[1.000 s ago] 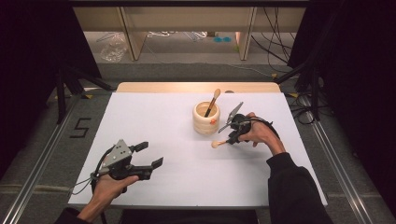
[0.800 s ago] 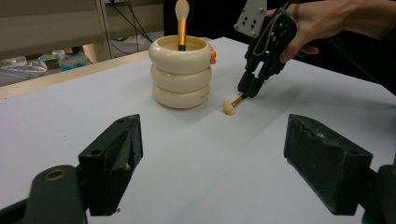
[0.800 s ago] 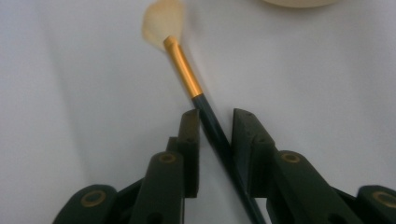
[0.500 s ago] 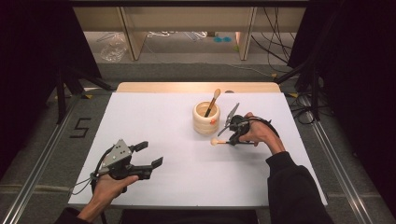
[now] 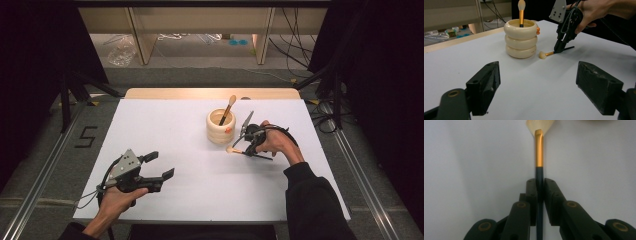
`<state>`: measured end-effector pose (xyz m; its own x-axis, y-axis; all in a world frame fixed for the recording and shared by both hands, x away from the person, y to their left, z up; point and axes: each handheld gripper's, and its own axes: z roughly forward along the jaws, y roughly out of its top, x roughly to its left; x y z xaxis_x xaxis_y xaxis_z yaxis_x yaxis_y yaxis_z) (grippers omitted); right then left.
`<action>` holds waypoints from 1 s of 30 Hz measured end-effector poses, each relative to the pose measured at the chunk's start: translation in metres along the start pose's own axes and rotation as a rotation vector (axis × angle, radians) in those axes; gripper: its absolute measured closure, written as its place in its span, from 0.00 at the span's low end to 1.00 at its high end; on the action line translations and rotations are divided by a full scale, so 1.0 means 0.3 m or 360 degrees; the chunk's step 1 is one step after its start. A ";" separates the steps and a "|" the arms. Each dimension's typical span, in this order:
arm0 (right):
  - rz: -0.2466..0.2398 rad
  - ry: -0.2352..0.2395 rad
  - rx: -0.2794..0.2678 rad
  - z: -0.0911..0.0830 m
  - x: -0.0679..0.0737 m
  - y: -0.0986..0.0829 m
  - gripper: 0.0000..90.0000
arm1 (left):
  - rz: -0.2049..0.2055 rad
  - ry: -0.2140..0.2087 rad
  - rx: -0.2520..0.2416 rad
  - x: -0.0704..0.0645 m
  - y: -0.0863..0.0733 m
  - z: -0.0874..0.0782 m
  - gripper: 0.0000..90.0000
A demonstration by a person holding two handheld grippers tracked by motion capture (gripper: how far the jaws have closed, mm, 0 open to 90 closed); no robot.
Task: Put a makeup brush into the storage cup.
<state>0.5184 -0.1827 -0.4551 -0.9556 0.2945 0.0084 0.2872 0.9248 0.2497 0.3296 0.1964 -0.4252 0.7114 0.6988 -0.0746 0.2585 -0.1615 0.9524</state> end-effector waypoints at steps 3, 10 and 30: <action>-0.0005 -0.0008 0.0022 0.000 0.001 0.005 0.92 | -0.0009 0.0002 -0.0003 -0.002 0.000 0.000 0.22; -0.0066 -0.0048 0.0097 0.000 0.003 0.021 0.92 | -0.0019 0.0004 -0.0006 -0.003 0.000 0.000 0.22; -0.0076 -0.0083 0.0182 0.003 0.019 0.045 0.92 | -0.0001 -0.0001 -0.0006 -0.001 0.001 -0.003 0.22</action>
<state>0.5168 -0.1683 -0.4525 -0.9645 0.2591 -0.0521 0.2501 0.9586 0.1364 0.3289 0.1968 -0.4246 0.7116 0.6985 -0.0754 0.2565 -0.1584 0.9535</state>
